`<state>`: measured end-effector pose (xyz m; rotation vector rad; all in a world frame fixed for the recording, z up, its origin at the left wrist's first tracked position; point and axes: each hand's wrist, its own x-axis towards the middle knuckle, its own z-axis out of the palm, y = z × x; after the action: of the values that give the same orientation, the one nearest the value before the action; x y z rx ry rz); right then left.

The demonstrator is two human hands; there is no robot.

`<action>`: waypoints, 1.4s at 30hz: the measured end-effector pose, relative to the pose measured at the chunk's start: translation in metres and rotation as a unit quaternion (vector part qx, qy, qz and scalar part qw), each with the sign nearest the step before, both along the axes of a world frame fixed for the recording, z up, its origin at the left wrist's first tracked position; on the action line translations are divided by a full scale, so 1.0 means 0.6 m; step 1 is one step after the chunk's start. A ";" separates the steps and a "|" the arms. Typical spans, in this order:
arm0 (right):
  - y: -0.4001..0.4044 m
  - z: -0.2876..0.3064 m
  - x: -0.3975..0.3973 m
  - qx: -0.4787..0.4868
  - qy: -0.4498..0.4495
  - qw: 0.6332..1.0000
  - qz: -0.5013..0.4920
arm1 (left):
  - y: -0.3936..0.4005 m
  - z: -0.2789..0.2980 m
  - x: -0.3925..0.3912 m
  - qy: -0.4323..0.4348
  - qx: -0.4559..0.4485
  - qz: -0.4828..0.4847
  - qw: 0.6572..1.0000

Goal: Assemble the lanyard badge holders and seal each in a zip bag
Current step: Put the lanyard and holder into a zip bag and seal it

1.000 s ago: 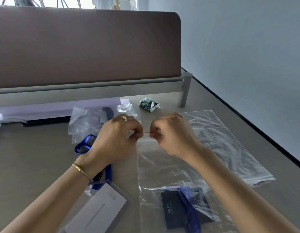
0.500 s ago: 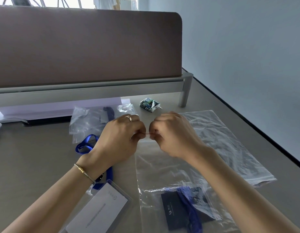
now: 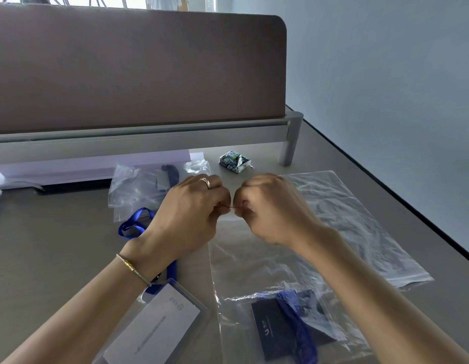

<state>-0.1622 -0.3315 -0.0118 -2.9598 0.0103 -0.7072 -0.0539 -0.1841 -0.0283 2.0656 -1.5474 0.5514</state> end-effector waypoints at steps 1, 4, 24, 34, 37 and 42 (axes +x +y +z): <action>-0.002 0.001 -0.001 0.008 0.002 1.000 -0.005 | 0.001 0.000 0.000 -0.004 0.000 0.003 1.000; -0.004 0.003 -0.004 0.002 -0.002 1.000 -0.007 | 0.002 0.001 -0.007 -0.006 0.004 -0.004 1.000; -0.026 0.007 -0.006 0.058 0.017 0.998 -0.027 | 0.004 0.001 0.001 0.017 -0.019 0.009 1.000; -0.045 0.007 -0.012 0.072 0.020 0.997 -0.032 | 0.006 0.001 0.009 0.041 -0.024 0.018 0.999; -0.049 0.005 -0.011 0.071 0.021 0.997 -0.029 | 0.006 0.002 0.009 0.054 -0.028 0.015 0.998; -0.061 0.002 -0.012 0.083 0.027 0.995 -0.041 | 0.013 0.002 0.015 0.062 -0.024 0.023 0.998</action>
<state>-0.1694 -0.3682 -0.0107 -2.8312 0.1860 -0.6048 -0.0447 -0.1766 -0.0271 2.0628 -1.4065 0.4619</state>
